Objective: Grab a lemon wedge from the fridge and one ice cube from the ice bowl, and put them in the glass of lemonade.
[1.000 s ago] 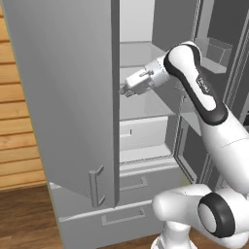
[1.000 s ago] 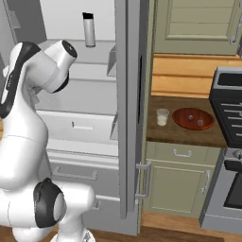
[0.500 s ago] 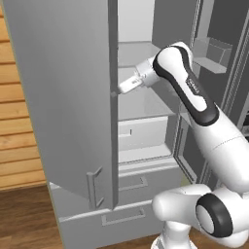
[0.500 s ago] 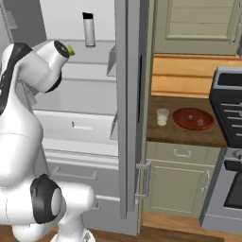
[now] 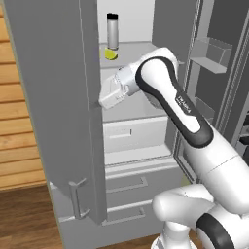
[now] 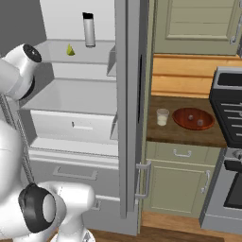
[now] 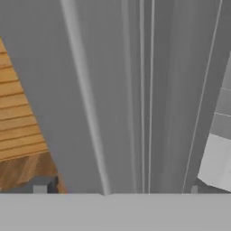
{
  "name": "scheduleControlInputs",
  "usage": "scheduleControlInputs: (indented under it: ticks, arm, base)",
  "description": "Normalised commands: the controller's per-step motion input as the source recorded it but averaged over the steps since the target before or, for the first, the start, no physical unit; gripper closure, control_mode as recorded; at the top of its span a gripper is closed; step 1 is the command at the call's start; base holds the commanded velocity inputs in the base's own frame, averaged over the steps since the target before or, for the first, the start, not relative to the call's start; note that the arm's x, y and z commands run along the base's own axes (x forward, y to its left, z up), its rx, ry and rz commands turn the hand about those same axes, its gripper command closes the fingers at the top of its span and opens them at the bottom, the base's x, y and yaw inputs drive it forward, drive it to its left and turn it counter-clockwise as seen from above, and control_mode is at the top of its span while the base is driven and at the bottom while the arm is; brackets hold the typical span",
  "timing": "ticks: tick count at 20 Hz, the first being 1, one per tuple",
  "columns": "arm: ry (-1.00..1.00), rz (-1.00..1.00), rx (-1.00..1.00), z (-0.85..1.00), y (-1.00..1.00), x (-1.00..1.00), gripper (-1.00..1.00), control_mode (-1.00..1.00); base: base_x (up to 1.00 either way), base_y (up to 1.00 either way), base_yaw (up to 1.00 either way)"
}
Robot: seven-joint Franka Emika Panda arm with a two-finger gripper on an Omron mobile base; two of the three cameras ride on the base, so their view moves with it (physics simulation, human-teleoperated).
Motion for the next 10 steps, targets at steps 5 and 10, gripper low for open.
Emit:
scheduleControlInputs:
  ticks: [5, 10]
  arm:
    - [-0.1, 0.0, 0.0, 0.0, 1.0, 0.0, -1.0, -1.0]
    - [-0.1, 0.0, 0.0, 0.0, 1.0, 0.0, -1.0, -1.0]
  base:
    - [0.0, 0.0, 0.0]
    - [0.0, 0.0, 0.0]
